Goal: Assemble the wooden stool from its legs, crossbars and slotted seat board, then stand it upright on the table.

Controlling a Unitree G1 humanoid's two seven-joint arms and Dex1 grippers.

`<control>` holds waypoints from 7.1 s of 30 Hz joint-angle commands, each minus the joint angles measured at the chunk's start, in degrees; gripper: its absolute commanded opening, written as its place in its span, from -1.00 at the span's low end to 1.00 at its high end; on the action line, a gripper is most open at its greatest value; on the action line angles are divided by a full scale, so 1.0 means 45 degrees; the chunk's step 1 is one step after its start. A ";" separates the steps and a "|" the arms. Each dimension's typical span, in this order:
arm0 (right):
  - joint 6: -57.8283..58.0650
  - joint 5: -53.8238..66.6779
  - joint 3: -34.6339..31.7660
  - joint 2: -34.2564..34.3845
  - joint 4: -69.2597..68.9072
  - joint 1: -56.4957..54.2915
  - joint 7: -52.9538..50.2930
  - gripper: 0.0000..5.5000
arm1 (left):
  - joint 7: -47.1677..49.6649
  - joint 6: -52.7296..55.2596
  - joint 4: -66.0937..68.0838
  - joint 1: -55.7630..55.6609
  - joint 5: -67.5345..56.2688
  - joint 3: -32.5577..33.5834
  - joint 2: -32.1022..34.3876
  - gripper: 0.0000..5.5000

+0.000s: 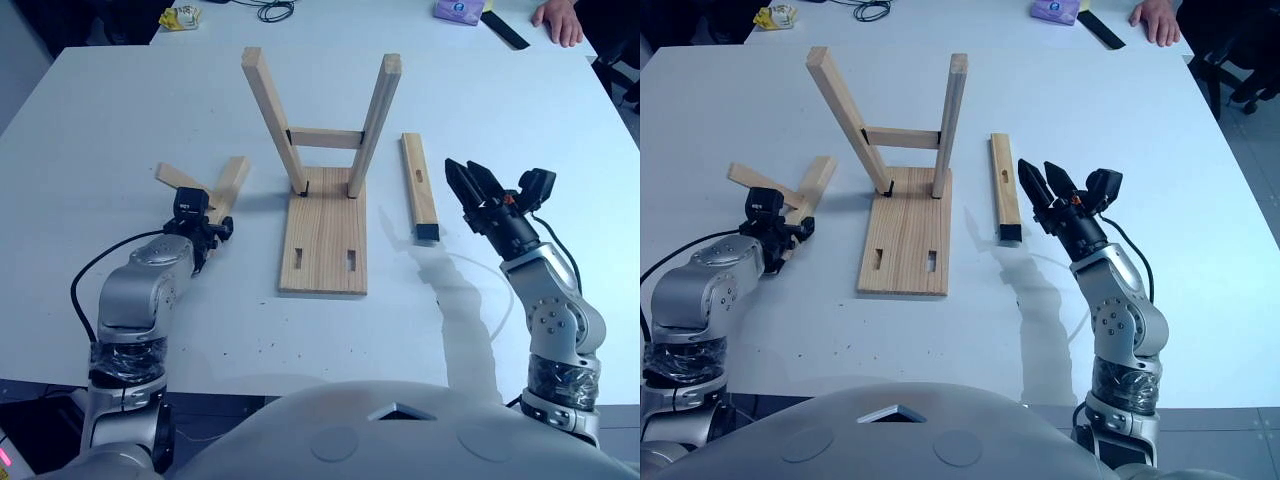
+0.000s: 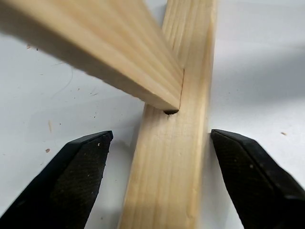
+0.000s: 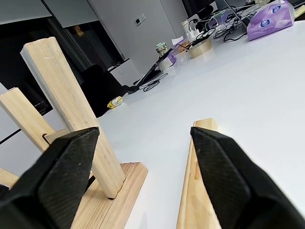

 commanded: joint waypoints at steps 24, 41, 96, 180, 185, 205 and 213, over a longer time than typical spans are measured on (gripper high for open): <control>0.1281 0.1409 -0.0990 -0.1521 0.1593 -0.2838 0.0372 0.29 | -0.2107 -0.3827 0.0449 -0.0748 -0.2900 0.4584 -0.2429 -0.25; 0.4521 0.5008 -0.0123 -0.3149 0.0897 -0.8971 0.1430 0.29 | -0.2418 -0.5455 -0.3337 -0.5549 -1.2922 0.5694 -0.0945 -0.25; -0.2841 -0.8968 0.8308 0.1933 0.2359 -1.1756 -0.0522 0.29 | -0.0022 -0.1735 -0.4163 -0.4748 0.1716 -0.2622 -0.0081 -0.25; -0.2388 -0.8537 0.5955 0.1325 0.3230 -1.2105 0.1513 -0.51 | -0.1607 -0.3139 -0.6248 -0.3402 0.3213 -0.2808 -0.1298 -0.25; -0.2400 -0.8506 0.6048 0.1360 0.3031 -1.2006 0.1566 -0.51 | -0.1520 -0.3145 -0.6180 -0.3444 0.3214 -0.2686 -0.1416 -0.25; -0.1805 -0.8469 0.6127 0.1274 0.1694 -1.2099 0.1489 0.51 | -0.1547 -0.3715 -0.5022 -0.3631 0.3405 -0.1088 -0.1303 -0.25; -0.0712 -0.7039 0.5659 0.0987 0.0339 -1.1434 0.2235 0.53 | -0.2058 -0.4135 -0.3006 -0.4747 0.1178 0.2109 -0.1726 -0.25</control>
